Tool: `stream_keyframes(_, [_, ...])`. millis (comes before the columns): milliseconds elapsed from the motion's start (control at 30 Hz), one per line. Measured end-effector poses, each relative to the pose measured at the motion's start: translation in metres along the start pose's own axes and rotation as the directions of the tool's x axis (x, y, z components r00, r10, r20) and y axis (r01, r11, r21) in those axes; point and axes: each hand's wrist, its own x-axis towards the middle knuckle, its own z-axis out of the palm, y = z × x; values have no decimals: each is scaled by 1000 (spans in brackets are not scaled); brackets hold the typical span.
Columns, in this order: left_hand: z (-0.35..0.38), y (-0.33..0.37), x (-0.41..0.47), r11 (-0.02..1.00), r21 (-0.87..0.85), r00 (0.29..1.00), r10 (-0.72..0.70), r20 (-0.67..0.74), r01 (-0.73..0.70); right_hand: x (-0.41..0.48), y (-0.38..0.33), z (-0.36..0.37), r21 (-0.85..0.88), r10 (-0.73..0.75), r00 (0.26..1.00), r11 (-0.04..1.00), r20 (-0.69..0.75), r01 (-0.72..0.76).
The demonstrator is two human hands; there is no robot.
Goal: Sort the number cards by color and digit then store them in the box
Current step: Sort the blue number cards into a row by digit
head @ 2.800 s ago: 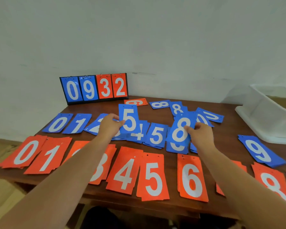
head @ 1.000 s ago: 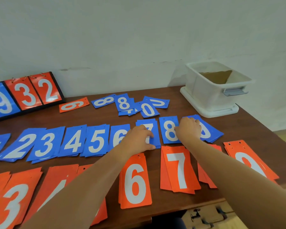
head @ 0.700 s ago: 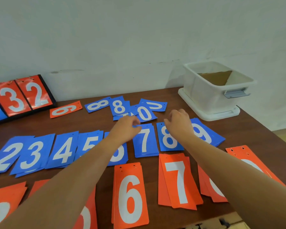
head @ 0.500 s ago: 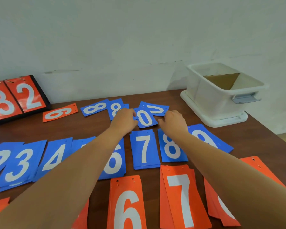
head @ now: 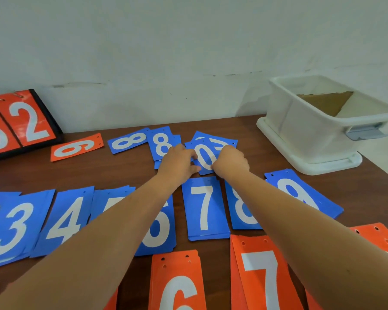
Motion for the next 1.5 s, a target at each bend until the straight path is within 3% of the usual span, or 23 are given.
stream_keyframes(133, [-1, 1, -1, 1000, 6, 1000, 14, -14, -13, 5, -7, -9, 71, 15, 995, 997, 100, -22])
stream_keyframes(233, [-3, 0, -2, 1000, -13, 1000, -6, 2, 6, 1, 1, -15, 403, 15, 997, 914, 78, -46])
stream_keyframes(300, [-10, 3, -3, 976, -207, 995, -84, -61, 70, -2, 6, -22, 598, 22, 1000, 801, -3, -16])
stream_keyframes(333, [-15, 6, -4, 920, -372, 983, -166, -75, 127, -5, 8, -25, 671, 5, 1000, 741, -30, 16])
stream_keyframes(400, [-26, 12, -3, 689, -692, 955, -298, 2, 216, -13, 4, -33, 768, -59, 998, 639, 2, 36])
stream_keyframes(467, [-31, 14, -2, 481, -845, 945, -317, 79, 232, -18, 2, -33, 789, -149, 987, 613, 64, 41])
stream_keyframes(567, [-32, 4, -2, 477, -849, 925, -379, 34, 226, -11, 3, -26, 701, -192, 980, 706, 51, 102])
stream_keyframes(633, [-32, -8, -3, 493, -838, 909, -416, 10, 235, 5, 9, -21, 402, -206, 974, 887, -96, 228])
stream_keyframes(700, [-32, -19, -5, 476, -839, 895, -446, 29, 265, 21, 17, -18, 54, -276, 955, 958, -108, 283])
stream_keyframes(767, [-32, -28, -7, 462, -837, 884, -465, 53, 293, 32, 23, -16, -98, -319, 948, 943, 10, 319])
stream_keyframes(833, [-32, -34, -9, 450, -839, 887, -454, 79, 305, 37, 24, -17, -99, -317, 945, 941, 85, 325])
stream_keyframes(900, [-33, -37, -12, 447, -838, 890, -447, 93, 312, 36, 22, -17, -213, -366, 926, 902, 88, 376])
stream_keyframes(1033, [-37, -36, -20, 474, -816, 885, -457, 91, 329, 17, 19, -22, -592, -496, 868, 705, -16, 391])
stream_keyframes(1100, [-42, -33, -28, 474, -816, 884, -459, 91, 330, 7, 20, -30, -556, -494, 859, 755, -135, 347])
stream_keyframes(1167, [-47, -33, -36, 459, -823, 878, -469, 96, 335, 0, 23, -39, -408, -507, 805, 835, -310, 369])
stream_keyframes(1267, [-64, -29, -56, 432, -837, 870, -483, 101, 336, -24, 22, -58, -276, -561, 592, 818, -579, 505])
stream_keyframes(1300, [-70, -28, -62, 400, -851, 863, -492, 112, 339, -36, 20, -66, -259, -567, 555, 804, -609, 536])
stream_keyframes(1333, [-77, -25, -73, 361, -869, 857, -499, 128, 340, -51, 17, -75, -238, -571, 553, 795, -607, 558])
stream_keyframes(1500, [-109, -8, -133, 173, -940, 870, -457, 188, 294, -122, 1, -103, 82, -482, 728, 804, -487, 588])
